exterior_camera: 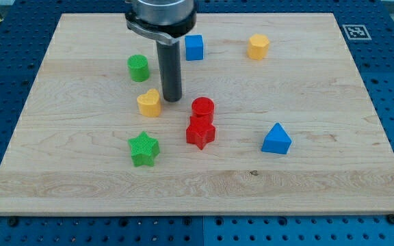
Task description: Push the yellow heart closer to red star
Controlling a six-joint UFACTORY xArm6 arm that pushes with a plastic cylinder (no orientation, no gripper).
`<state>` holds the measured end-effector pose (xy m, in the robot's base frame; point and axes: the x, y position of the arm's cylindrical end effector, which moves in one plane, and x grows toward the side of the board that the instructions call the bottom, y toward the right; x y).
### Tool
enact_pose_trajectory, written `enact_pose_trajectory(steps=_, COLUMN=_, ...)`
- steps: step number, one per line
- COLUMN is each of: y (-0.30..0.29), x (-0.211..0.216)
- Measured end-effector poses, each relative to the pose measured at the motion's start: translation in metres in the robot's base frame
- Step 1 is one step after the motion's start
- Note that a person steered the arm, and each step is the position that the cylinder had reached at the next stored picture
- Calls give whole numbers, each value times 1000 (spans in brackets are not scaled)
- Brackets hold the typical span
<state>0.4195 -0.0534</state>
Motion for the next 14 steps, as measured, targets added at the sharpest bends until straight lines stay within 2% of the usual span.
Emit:
enact_pose_trajectory(steps=1, y=-9, x=-33)
enact_pose_trajectory(steps=2, y=-45, x=-34)
enact_pose_trajectory(steps=4, y=-59, x=-30)
enact_pose_trajectory(steps=5, y=-59, x=-1)
enact_pose_trajectory(steps=9, y=-24, x=23)
enact_pose_trajectory(steps=11, y=-5, x=54)
enact_pose_trajectory(steps=13, y=-32, x=86)
enact_pose_trajectory(steps=14, y=-32, x=88)
